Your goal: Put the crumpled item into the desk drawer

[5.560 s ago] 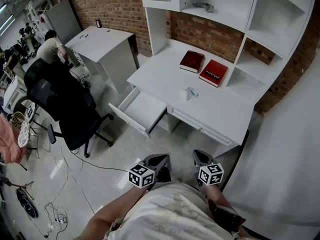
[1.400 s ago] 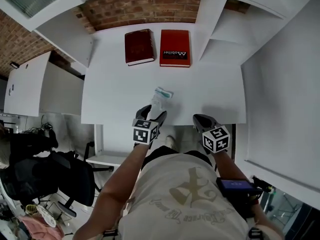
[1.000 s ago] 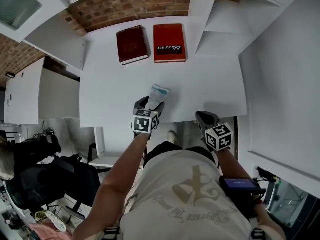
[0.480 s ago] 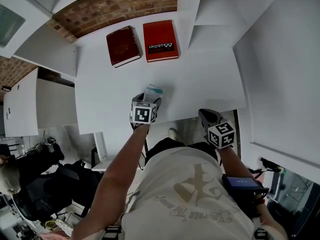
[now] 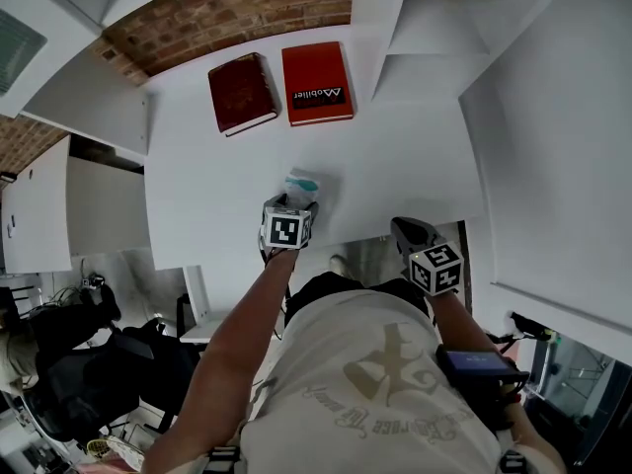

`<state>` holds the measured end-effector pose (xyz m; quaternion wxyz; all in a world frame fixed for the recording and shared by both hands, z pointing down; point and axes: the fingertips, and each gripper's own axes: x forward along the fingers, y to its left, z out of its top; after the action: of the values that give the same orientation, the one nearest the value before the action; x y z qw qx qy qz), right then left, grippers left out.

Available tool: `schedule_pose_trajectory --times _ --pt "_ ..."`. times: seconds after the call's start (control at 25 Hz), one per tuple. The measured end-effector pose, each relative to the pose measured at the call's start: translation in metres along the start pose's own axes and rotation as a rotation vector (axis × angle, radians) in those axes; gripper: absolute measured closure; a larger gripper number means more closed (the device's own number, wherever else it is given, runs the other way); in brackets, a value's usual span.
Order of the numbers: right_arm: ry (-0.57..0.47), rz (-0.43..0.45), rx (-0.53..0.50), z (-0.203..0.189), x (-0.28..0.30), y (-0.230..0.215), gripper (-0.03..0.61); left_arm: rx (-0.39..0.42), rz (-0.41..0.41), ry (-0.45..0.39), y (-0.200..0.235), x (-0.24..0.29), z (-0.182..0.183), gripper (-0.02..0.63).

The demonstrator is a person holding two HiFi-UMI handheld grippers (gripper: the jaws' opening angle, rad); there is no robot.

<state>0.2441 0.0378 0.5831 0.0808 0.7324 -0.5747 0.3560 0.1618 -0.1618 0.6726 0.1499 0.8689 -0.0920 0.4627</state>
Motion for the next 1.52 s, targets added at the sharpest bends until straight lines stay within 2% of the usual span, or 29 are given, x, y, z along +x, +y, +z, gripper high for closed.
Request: schedule_pose_trajectory --times 0.4,0.76,1.0,1.32,1.52 --pt "0.026 -0.003 -0.057 0.01 0.005 0.008 0.555 -0.035 -0.01 -0.055 0.004 -0.013 -0.007 0.311" --pt "0.029 0.035 -0.119 0.024 0.013 0.026 0.555 -0.089 0.013 -0.147 0.01 -0.049 -0.008 0.319" --pt "0.039 0.113 -0.192 0.035 0.024 0.05 0.555 -0.145 0.072 -0.179 0.022 -0.075 -0.024 0.319" --pt "0.044 0.26 -0.293 0.052 0.042 0.095 0.555 -0.263 0.161 -0.239 0.033 -0.117 -0.053 0.321" --pt "0.064 0.347 -0.338 0.048 0.05 0.122 0.555 -0.341 0.2 -0.284 0.036 -0.144 -0.071 0.321"
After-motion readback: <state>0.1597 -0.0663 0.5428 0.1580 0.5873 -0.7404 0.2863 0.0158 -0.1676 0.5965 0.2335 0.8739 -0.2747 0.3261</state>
